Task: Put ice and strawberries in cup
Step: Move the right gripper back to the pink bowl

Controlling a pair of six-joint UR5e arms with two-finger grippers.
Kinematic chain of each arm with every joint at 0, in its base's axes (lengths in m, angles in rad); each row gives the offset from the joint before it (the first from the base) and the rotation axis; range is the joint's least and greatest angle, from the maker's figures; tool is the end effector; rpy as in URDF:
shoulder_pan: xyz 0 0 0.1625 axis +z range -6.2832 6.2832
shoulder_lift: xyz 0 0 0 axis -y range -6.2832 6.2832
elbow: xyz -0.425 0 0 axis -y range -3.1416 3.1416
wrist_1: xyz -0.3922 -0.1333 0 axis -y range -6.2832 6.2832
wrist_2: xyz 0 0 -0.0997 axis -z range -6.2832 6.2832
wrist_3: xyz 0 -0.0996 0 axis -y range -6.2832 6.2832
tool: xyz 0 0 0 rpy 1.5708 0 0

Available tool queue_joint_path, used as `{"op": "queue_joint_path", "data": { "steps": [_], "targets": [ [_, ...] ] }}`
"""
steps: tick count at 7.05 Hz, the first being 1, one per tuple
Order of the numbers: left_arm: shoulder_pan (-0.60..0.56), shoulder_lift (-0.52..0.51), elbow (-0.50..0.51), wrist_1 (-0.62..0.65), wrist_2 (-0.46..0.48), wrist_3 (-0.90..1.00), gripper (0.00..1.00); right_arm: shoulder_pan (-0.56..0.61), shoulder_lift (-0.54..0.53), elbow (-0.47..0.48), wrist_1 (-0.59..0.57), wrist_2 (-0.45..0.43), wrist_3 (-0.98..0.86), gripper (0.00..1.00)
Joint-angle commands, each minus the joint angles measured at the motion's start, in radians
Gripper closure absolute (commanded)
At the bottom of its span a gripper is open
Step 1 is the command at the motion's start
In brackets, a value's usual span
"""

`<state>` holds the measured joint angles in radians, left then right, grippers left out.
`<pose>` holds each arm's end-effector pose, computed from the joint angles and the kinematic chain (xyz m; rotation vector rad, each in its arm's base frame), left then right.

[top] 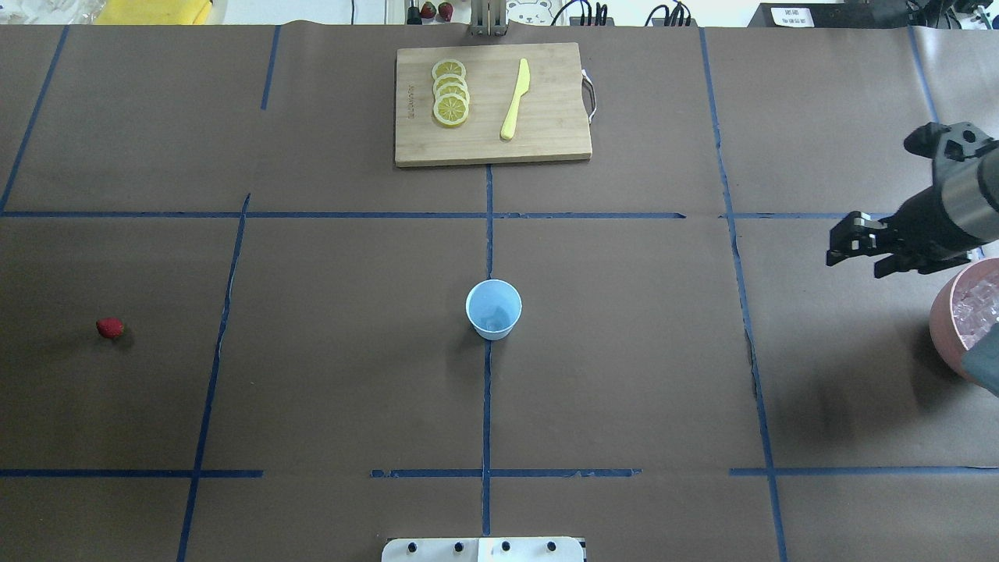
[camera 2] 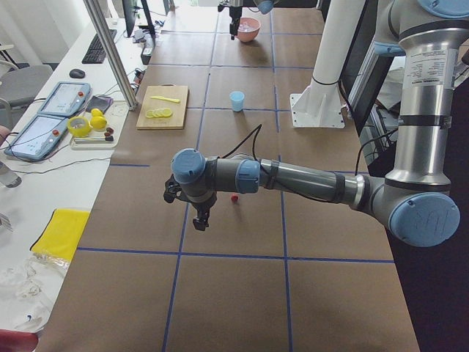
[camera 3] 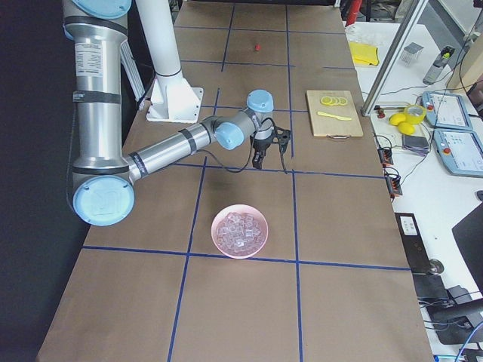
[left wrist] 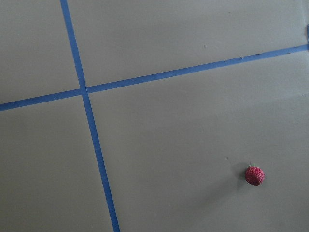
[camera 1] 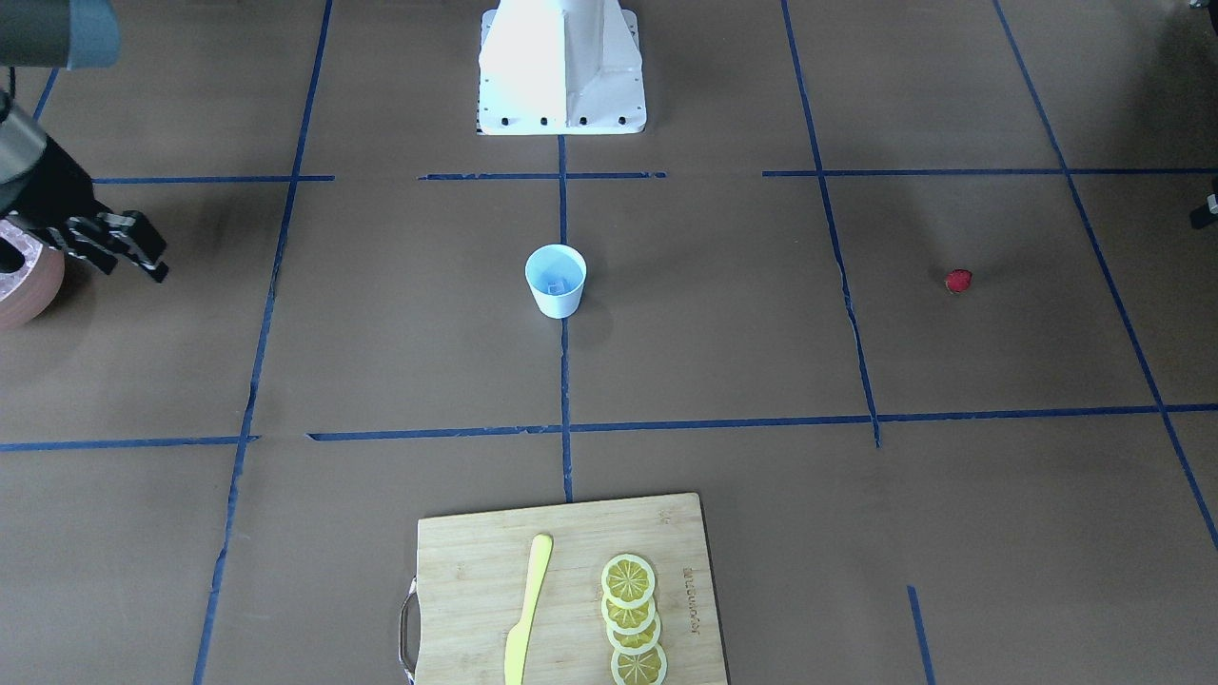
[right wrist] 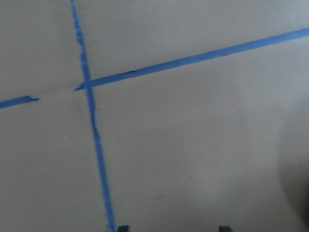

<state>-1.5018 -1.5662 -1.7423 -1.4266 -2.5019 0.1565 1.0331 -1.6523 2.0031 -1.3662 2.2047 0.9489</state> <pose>-0.0198 -0.4883 0.5795 0.0619 0.9313 0.2195 -0.1722 -0.4338 0.4669 -0.0228 -0.8180 0.2121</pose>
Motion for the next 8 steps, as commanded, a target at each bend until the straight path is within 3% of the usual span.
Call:
{"op": "queue_joint_path", "data": {
  "steps": [1, 3, 6, 8],
  "targets": [
    [0.000, 0.000, 0.000, 0.000, 0.000, 0.000, 0.00, 0.177, -0.153, -0.033, -0.001, 0.065, -0.360, 0.30],
    [0.000, 0.000, -0.002, 0.000, 0.000, 0.000, 0.00, 0.254, -0.182, -0.136, 0.001, 0.061, -0.636, 0.27],
    [0.000, 0.000, -0.008, 0.003, 0.002, 0.000, 0.00, 0.254, -0.210, -0.161, 0.004, 0.061, -0.718, 0.27],
    [0.000, 0.000, -0.010, 0.005, 0.000, 0.000, 0.00, 0.252, -0.163, -0.216, 0.006, 0.058, -0.720, 0.28]
  ]
}}
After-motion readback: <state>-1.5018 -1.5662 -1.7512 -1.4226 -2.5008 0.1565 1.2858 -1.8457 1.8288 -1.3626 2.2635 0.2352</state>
